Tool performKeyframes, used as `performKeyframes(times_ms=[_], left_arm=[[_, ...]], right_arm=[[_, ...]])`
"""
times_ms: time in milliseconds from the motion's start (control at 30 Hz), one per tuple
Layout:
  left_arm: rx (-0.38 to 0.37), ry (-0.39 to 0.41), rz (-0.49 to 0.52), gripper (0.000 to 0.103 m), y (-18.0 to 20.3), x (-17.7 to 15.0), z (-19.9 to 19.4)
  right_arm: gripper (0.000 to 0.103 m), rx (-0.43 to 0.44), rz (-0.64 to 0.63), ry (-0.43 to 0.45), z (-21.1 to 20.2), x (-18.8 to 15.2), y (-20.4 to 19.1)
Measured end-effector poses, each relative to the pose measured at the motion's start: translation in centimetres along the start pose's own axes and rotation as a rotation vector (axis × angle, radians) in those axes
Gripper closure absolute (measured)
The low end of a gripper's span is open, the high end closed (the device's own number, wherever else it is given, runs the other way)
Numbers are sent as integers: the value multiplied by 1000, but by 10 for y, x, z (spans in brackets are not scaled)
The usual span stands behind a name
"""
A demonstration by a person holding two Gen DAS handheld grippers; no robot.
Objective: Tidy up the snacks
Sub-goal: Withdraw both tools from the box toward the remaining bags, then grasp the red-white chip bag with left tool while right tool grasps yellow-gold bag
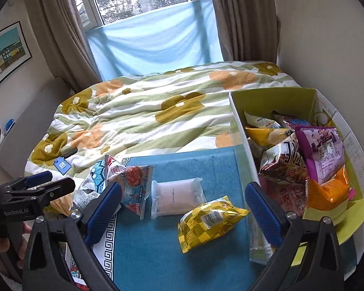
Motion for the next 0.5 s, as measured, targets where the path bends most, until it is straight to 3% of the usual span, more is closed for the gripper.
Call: performKeyframes(times_ms=[267, 500], left_arm=[[-42, -128, 79, 4, -16, 14, 74], [-88, -196, 104, 4, -18, 20, 113]], right_arm=[[2, -129, 170, -51, 39, -23, 0], [2, -179, 281, -100, 73, -47, 11]])
Point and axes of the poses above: each gripper's, at about its wrist camera, not at the fingertips, and z roughly the way its jaws point, y to its right, x to its top, the point moved 5 cm from there along z, roughly the way its jaws point, and after that the axes turned 8 degrees about -y, right-handed, at the moved point
